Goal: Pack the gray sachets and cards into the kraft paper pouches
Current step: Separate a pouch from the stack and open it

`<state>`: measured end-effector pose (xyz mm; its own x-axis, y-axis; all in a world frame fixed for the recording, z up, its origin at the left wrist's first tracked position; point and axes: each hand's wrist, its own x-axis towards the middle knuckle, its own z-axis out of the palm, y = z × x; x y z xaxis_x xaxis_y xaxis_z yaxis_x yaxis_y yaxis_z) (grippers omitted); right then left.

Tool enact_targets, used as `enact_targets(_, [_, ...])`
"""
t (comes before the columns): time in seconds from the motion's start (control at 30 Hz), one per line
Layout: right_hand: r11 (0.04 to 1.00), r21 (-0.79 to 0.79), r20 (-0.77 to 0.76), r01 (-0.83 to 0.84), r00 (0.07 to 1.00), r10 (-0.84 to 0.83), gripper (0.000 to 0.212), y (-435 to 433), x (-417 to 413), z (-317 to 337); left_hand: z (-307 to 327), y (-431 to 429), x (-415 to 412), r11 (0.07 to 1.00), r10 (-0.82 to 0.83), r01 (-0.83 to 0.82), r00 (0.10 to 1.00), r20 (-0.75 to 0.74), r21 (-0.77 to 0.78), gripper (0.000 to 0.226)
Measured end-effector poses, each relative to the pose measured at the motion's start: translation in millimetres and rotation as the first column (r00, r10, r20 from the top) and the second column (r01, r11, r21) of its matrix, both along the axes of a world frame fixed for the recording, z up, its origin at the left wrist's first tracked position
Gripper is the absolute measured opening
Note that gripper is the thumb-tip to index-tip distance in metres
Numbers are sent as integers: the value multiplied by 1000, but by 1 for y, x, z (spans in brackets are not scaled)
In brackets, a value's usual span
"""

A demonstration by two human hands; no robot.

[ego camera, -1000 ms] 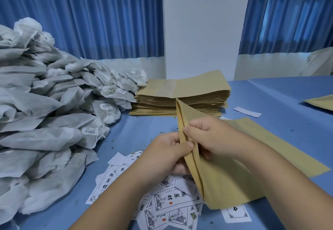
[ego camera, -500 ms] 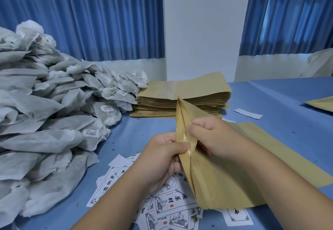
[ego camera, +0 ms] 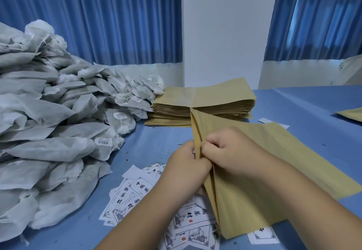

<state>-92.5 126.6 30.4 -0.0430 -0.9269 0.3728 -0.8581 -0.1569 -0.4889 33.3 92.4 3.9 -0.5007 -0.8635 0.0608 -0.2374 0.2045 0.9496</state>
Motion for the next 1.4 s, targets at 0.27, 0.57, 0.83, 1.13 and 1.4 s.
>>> enact_targets(0.27, [978, 161, -152, 133, 982, -109, 31, 20, 1, 34, -1, -1, 3, 1000, -21, 20, 996, 88, 13, 25])
enact_targets(0.57, [980, 130, -365, 152, 926, -95, 34, 23, 17, 54, 6, -16, 8, 989, 59, -71, 994, 94, 128, 12])
enact_targets(0.83, [987, 69, -496, 146, 863, -93, 34, 13, 45, 57, 4, -19, 10, 999, 46, -45, 997, 69, -3, 32])
enact_targets(1.13, [970, -69, -405, 232, 882, -240, 34, 12, 33, 65, -3, -28, 15, 972, -134, 153, 984, -118, 176, 22])
enact_targets(1.4, [983, -70, -368, 168, 912, -182, 33, 2, 38, 29, -7, -27, 10, 924, 275, -272, 961, -26, -268, 41])
